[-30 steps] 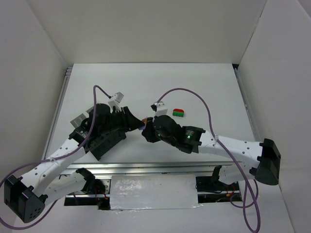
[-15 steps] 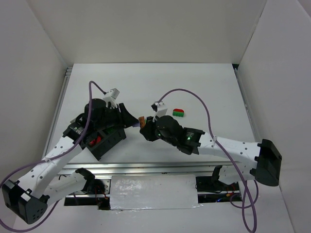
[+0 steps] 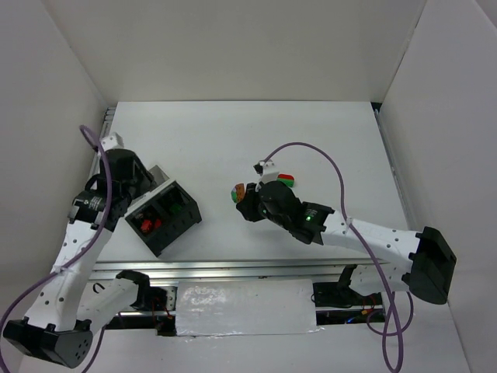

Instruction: Sort the legos into containers by color

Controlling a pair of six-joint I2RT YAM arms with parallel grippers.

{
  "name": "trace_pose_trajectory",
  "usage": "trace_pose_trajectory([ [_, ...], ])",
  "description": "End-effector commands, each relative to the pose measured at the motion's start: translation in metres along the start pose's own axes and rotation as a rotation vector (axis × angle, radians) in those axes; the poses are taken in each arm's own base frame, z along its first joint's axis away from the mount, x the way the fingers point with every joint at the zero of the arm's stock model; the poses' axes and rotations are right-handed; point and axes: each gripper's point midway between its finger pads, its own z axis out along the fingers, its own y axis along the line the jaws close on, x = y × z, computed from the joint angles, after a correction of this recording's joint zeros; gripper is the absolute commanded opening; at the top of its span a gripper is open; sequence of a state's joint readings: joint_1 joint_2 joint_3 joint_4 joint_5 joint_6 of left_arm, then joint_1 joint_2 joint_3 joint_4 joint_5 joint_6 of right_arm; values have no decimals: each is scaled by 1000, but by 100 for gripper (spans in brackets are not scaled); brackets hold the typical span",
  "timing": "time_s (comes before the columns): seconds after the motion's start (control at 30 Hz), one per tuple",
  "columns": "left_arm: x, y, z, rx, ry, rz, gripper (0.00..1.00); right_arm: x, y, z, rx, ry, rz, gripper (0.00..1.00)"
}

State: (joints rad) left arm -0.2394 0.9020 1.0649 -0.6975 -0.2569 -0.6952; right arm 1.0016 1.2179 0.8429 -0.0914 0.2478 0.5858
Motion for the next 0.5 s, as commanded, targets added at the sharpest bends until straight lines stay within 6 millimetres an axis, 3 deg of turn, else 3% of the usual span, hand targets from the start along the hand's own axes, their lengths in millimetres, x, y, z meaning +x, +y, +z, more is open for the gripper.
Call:
trace_pose_trajectory([
  [0.0, -34, 84, -16, -440, -157, -70, 0, -11, 6, -6, -41, -38, 2, 0],
  [0.17, -48, 109, -11, -584, -197, -114, 0, -6, 10, -1, -56, -11, -3, 0],
  [0.27, -42, 122, 4, -628, -138, -124, 0, -3, 13, -2, -82, -7, 2, 0],
  [0.33, -39, 119, 16, -589, -112, -127, 0, -2, 14, -2, -91, -7, 3, 0],
  [0.47, -33, 128, 27, -585, -80, -147, 11, 2, 17, -4, -113, 7, 0, 0],
])
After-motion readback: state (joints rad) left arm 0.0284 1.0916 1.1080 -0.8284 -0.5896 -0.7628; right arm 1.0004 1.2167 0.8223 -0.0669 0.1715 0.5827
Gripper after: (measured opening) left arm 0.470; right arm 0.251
